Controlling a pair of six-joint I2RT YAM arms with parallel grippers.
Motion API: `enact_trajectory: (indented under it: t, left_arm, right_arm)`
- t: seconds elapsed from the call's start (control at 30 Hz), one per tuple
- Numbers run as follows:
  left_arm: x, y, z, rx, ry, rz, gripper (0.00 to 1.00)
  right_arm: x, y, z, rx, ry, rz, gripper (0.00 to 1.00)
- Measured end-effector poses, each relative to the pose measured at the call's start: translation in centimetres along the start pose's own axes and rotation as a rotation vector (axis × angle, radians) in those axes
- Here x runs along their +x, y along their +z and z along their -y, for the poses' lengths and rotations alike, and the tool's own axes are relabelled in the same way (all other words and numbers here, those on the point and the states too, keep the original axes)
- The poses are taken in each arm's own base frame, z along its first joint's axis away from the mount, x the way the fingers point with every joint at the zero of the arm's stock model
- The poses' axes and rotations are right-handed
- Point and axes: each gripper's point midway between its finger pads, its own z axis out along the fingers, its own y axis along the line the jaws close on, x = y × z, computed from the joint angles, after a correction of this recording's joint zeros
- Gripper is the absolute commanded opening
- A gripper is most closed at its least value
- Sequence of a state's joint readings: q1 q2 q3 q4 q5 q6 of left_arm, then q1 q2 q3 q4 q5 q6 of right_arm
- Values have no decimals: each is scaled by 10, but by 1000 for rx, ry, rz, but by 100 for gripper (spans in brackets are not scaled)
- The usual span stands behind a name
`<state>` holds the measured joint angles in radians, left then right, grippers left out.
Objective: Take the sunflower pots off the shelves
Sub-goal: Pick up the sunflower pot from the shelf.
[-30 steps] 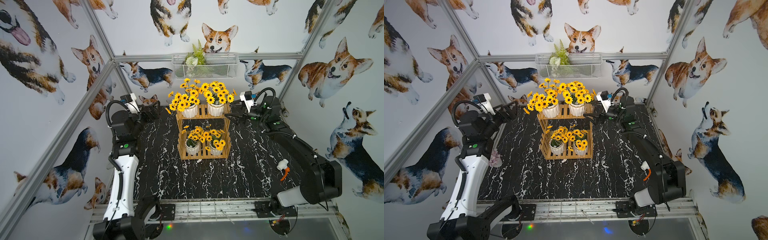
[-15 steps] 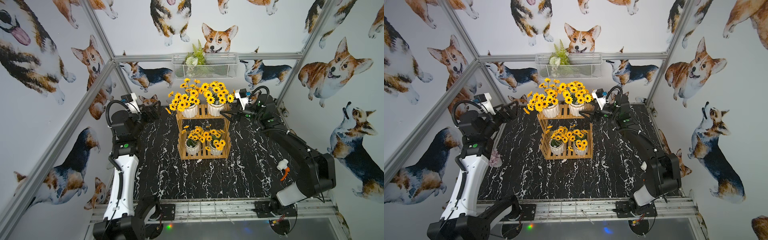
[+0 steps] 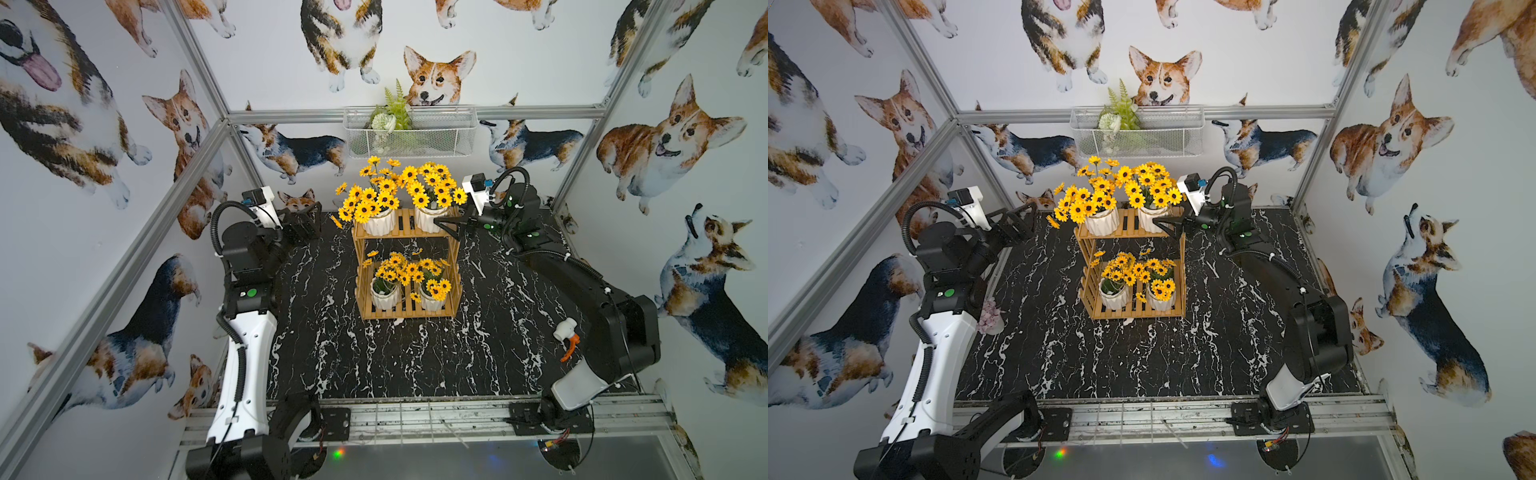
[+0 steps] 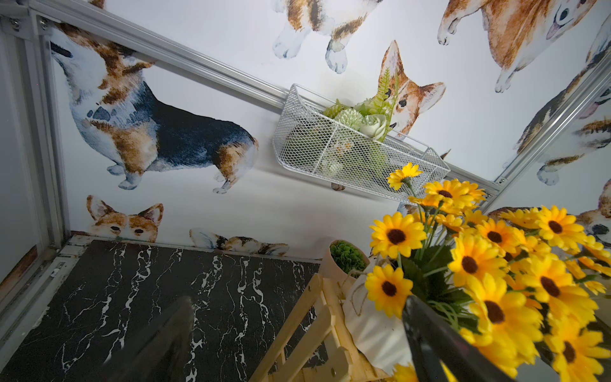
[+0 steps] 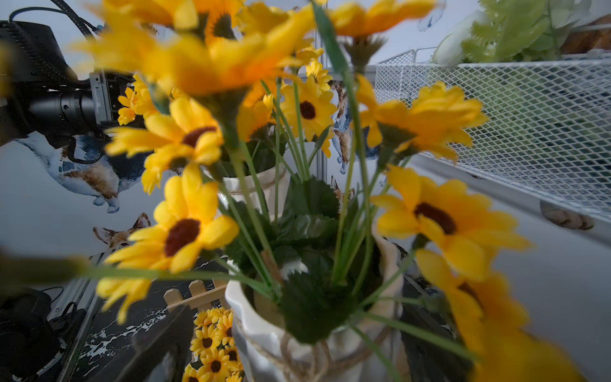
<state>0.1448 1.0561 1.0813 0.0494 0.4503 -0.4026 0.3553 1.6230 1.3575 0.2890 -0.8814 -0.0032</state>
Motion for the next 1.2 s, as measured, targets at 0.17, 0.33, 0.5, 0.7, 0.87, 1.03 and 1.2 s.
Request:
enact_trajectory:
  t: [0.17, 0.33, 0.5, 0.7, 0.87, 1.03, 1.2]
  left_arm:
    - [-1, -1, 1, 1, 1, 3, 100]
    - [-1, -2, 1, 2, 2, 4, 100]
    - [-2, -2, 2, 3, 3, 6, 100]
    - [-2, -3, 2, 3, 3, 7, 100]
    - [-2, -3, 3, 3, 4, 9, 100]
    - [-3, -4, 3, 4, 5, 11, 100]
    - [-3, -5, 3, 4, 5, 11, 100]
  right_arm:
    - [4, 6, 2, 3, 8, -9, 100]
    - [7, 11, 3, 3, 13, -14, 100]
    - [7, 15, 5, 14, 14, -14, 100]
    - [7, 22, 5, 25, 12, -13, 100]
    - [9, 26, 8, 41, 10, -11, 100]
    - [10, 28, 8, 46, 11, -10, 100]
    - [9, 31, 8, 52, 8, -6, 100]
